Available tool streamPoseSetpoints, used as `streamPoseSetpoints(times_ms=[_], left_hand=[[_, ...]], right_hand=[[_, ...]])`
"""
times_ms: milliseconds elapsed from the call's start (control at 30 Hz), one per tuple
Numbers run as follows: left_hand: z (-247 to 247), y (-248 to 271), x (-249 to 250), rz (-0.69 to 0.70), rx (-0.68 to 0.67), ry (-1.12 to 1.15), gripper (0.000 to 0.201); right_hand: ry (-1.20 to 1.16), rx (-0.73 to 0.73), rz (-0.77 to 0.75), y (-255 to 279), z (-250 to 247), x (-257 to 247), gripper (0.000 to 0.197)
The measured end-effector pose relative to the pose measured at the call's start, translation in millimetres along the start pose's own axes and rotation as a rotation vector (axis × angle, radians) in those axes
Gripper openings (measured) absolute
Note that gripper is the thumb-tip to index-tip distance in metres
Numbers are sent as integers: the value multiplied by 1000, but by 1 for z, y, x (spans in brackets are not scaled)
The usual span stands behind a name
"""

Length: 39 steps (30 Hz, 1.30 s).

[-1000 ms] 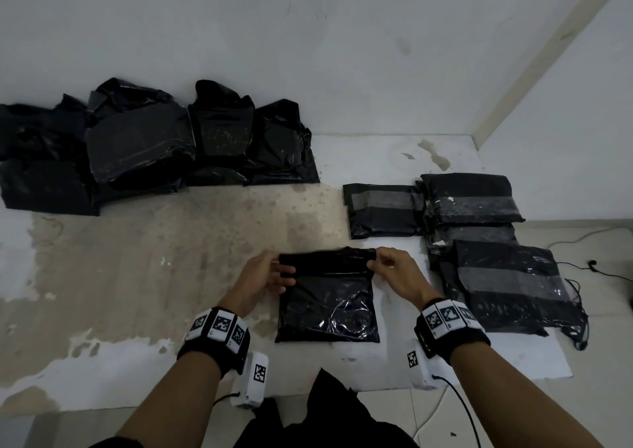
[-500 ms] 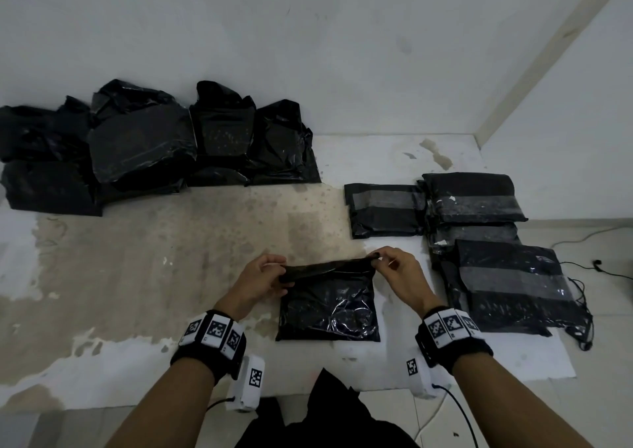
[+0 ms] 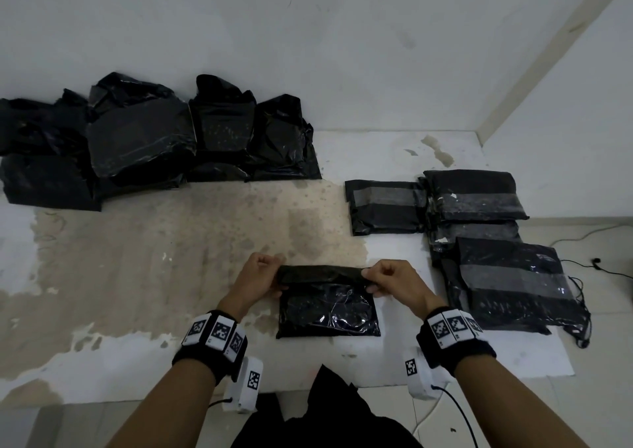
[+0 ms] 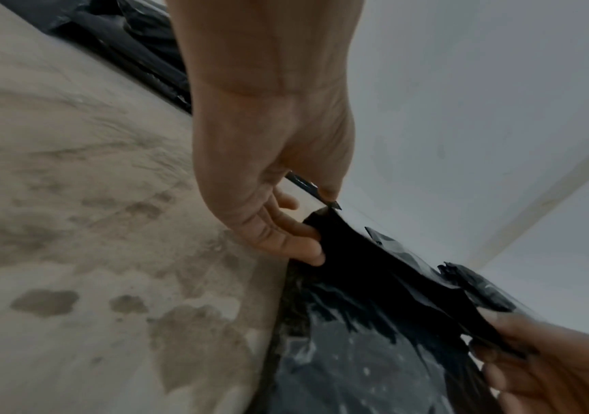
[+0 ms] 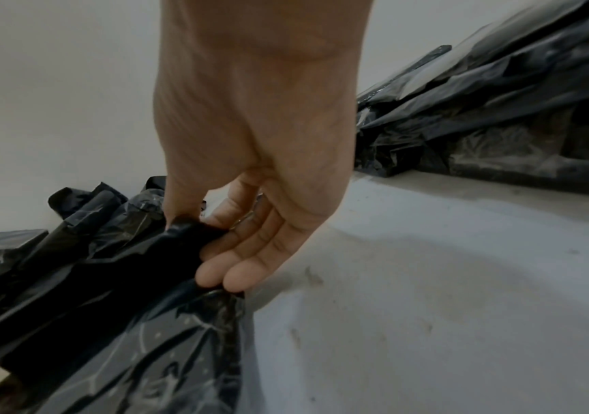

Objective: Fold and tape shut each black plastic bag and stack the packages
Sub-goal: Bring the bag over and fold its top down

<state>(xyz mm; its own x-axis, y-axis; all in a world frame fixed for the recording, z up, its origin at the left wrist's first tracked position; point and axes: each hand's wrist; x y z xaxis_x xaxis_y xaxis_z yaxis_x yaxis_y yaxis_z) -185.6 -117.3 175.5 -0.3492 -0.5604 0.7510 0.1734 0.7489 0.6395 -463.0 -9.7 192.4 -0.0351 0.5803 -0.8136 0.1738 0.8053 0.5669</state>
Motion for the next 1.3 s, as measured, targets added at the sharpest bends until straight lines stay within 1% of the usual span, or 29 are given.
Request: streamPoseSetpoints(times_ms=[33, 133, 167, 300, 500, 533, 633, 733, 833, 900, 933, 967, 1000, 1033, 1067, 1100, 1133, 1200, 1233, 1267, 1300], left_hand=[[2, 0, 1, 5, 0, 12, 35], [4, -5, -4, 53, -48, -17, 20], [2, -6, -7, 72, -62, -24, 18], [-4, -8, -20, 182, -83, -75, 33], [-4, -1, -30, 311, -72, -120, 34], [-4, 0, -32, 329, -78, -150, 33], [-4, 1, -42, 391, -66, -240, 35], [2, 6, -47, 496, 34, -430, 36], [9, 16, -50, 544, 195, -516, 39], [14, 22, -53, 644, 336, -625, 37], [18, 25, -53, 726, 367, -710, 38], [23, 28, -55, 826, 351, -795, 41], [28, 30, -58, 930, 286, -890, 44], [32, 31, -62, 1022, 192, -998, 48], [34, 32, -68, 1081, 102, -1109, 51], [36, 33, -75, 1105, 32, -1203, 54], [36, 34, -81, 1104, -9, -1267, 57], [34, 35, -87, 1068, -28, -1320, 61], [34, 36, -88, 1052, -26, -1333, 62], [35, 37, -88, 1040, -23, -1344, 63], [35, 37, -89, 1028, -25, -1355, 64]], right_hand=[[13, -6, -16, -2, 1, 1, 16], [37, -4, -41, -5, 0, 3, 12], [44, -9, -45, -5, 1, 3, 12], [15, -29, -70, 0, 3, 7, 13], [34, -29, -96, 5, 9, 17, 17], [55, -19, -108, 7, 11, 20, 18], [211, 91, -203, 9, 17, 38, 26], [283, 162, -252, 9, 24, 51, 32], [309, 189, -296, 9, 28, 51, 33], [355, 192, -306, 10, 29, 50, 36], [389, 194, -311, 11, 29, 50, 37], [409, 198, -324, 11, 29, 51, 37], [423, 207, -335, 12, 29, 51, 36], [437, 222, -352, 12, 29, 53, 34], [471, 251, -371, 14, 30, 53, 32], [526, 297, -400, 16, 31, 53, 30], [597, 353, -444, 18, 33, 52, 28], [762, 459, -567, 24, 39, 49, 28], [843, 482, -640, 27, 43, 49, 27], [916, 471, -707, 30, 49, 50, 28], [985, 423, -766, 32, 55, 54, 31]])
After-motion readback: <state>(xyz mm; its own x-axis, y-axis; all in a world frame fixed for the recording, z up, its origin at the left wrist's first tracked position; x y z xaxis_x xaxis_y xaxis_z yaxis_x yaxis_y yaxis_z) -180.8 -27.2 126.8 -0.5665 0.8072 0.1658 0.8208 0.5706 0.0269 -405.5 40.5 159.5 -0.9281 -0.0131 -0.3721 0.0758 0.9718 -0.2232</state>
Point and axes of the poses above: each hand's wrist, its own y-axis away from the middle knuckle, its own z-axis out of the palm, x = y × z
